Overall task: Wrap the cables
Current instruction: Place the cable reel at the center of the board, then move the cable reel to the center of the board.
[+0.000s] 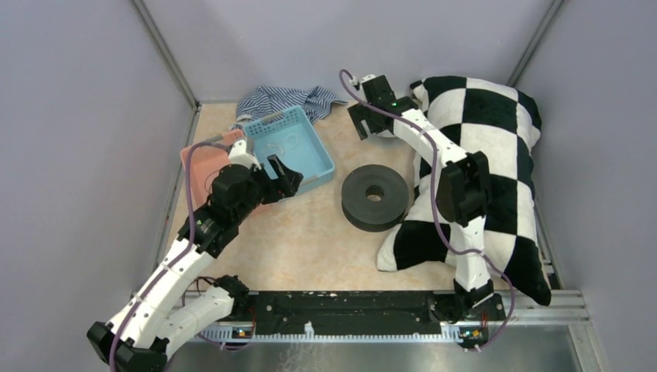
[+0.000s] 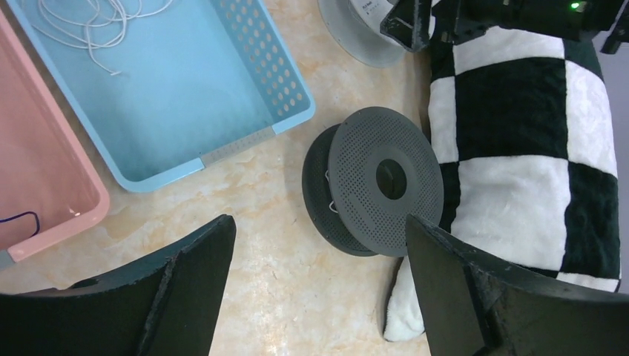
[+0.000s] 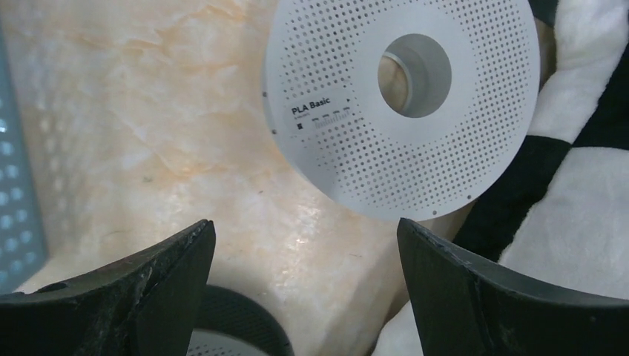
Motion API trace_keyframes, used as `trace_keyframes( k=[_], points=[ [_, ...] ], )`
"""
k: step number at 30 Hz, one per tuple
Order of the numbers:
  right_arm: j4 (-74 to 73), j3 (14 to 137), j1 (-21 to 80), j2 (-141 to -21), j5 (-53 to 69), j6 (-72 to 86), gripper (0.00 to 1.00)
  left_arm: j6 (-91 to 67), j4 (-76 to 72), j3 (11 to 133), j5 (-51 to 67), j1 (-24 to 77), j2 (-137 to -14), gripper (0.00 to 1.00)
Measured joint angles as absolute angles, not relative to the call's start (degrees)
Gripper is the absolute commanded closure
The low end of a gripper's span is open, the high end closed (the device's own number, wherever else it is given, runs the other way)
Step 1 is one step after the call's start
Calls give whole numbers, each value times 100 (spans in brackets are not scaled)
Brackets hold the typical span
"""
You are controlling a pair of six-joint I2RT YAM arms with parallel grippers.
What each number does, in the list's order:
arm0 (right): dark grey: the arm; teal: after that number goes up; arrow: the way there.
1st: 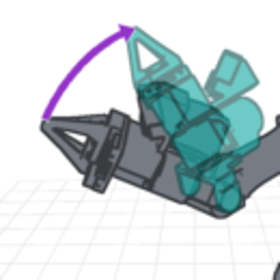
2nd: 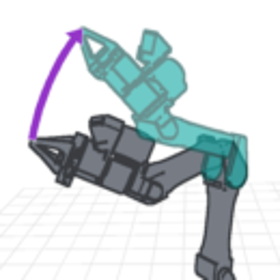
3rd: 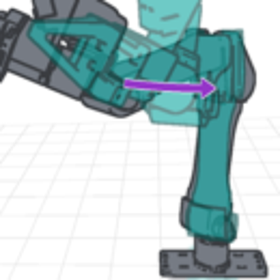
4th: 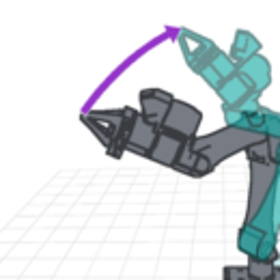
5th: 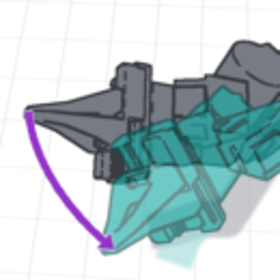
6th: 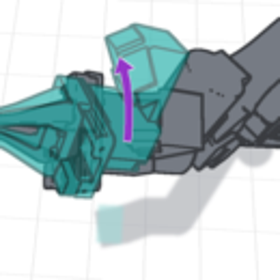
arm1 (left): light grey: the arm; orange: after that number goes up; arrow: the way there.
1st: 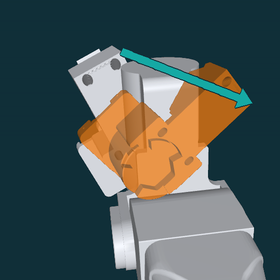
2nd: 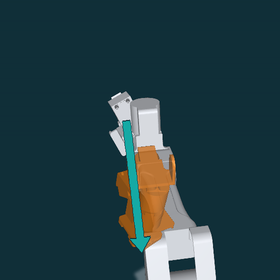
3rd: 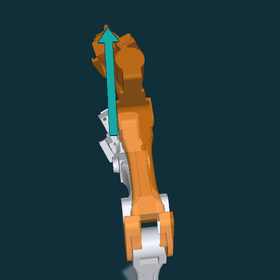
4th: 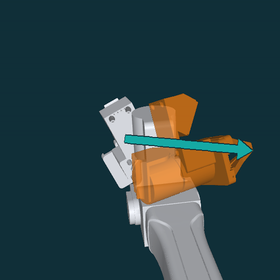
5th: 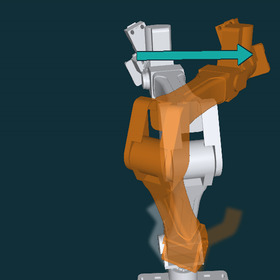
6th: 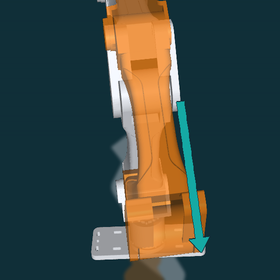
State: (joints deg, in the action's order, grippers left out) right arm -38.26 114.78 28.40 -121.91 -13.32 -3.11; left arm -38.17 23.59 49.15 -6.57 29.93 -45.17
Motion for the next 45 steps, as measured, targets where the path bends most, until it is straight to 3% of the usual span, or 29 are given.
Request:
trace_keyframes(
  k=[6, 12, 21, 33, 41, 43, 45],
  points=[
    [-2727, 10580, 3020, -12261, -2067, -1887, 8, -3632, 2287, 5048, -506, 2993, -4709, 1],
    [-1643, 9474, 3330, -12278, -2460, -3406, 9, -3577, 2178, 5059, -552, 2991, -4709, 2],
    [604, 8995, 3319, -12665, -3192, -4674, 22, -3551, 2143, 5061, -580, 2991, -4709, 1],
    [1715, 9006, 3321, -13124, -3717, -5017, 75, -3542, 2069, 5072, -565, 2991, -4676, 2],
    [2051, 9006, 3321, -13124, -3859, -5225, 71, -3538, 2049, 5074, -521, 2991, -4678, 1],
    [2112, 9006, 3321, -13124, -3892, -5264, 82, -3535, 2049, 5074, -513, 2993, -4678, 2],
    [2161, 9006, 3321, -13124, -3922, -5299, 100, -3535, 2049, 5074, -513, 2991, -4678, 1]
  ],
)
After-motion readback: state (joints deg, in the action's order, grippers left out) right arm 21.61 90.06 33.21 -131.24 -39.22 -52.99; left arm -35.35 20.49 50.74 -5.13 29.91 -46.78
